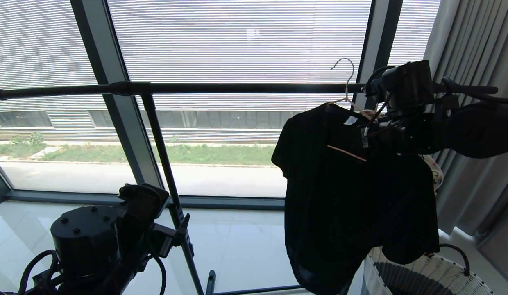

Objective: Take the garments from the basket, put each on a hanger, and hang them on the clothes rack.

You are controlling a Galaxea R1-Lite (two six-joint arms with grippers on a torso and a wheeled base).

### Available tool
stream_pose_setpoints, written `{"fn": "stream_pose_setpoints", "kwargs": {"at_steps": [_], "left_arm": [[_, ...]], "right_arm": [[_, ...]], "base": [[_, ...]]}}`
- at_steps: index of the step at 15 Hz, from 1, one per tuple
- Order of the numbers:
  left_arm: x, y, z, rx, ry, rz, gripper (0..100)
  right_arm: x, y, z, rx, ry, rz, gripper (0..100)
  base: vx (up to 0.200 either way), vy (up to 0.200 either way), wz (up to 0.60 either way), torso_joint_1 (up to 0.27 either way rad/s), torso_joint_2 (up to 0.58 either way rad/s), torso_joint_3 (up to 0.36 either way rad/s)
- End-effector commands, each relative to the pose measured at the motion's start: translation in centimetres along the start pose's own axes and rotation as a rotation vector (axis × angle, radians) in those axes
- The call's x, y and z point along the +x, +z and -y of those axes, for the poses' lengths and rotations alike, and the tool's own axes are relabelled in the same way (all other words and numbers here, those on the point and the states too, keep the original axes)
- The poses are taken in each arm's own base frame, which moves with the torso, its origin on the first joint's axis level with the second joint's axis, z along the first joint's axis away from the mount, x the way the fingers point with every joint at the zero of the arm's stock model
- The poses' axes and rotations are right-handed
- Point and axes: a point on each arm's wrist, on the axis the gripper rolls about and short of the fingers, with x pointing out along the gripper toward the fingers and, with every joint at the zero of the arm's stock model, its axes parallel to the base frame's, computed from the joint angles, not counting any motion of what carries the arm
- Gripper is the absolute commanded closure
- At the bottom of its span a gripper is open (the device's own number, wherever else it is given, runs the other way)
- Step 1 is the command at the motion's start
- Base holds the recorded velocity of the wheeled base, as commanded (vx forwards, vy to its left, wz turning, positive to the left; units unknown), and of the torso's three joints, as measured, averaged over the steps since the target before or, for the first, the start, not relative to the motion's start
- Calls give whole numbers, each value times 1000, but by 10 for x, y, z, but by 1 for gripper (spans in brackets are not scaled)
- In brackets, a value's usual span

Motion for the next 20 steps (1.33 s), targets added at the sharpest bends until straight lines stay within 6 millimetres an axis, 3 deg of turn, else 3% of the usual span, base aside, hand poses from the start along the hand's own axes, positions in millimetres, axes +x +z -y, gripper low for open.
{"fn": "stream_pose_setpoints", "kwargs": {"at_steps": [1,8,12,17,18,20], "left_arm": [[0,0,0,1,0,-2,0],[0,1,1,0,-4,5,0],[0,1,1,0,-4,5,0],[0,1,1,0,-3,6,0],[0,1,1,0,-4,5,0],[0,1,1,1,-4,4,0]], "right_arm": [[1,-2,-1,-4,-4,-5,100],[15,-19,-21,-55,-18,-54,100],[16,-28,-38,-87,13,-71,100],[13,-30,-42,-95,23,-75,100],[12,-31,-41,-95,23,-77,0],[0,-25,-32,-83,25,-62,0]], "base": [[0,0,0,0,0,0],[0,0,0,0,0,0],[0,0,0,0,0,0],[0,0,0,0,0,0],[0,0,0,0,0,0],[0,0,0,0,0,0]]}}
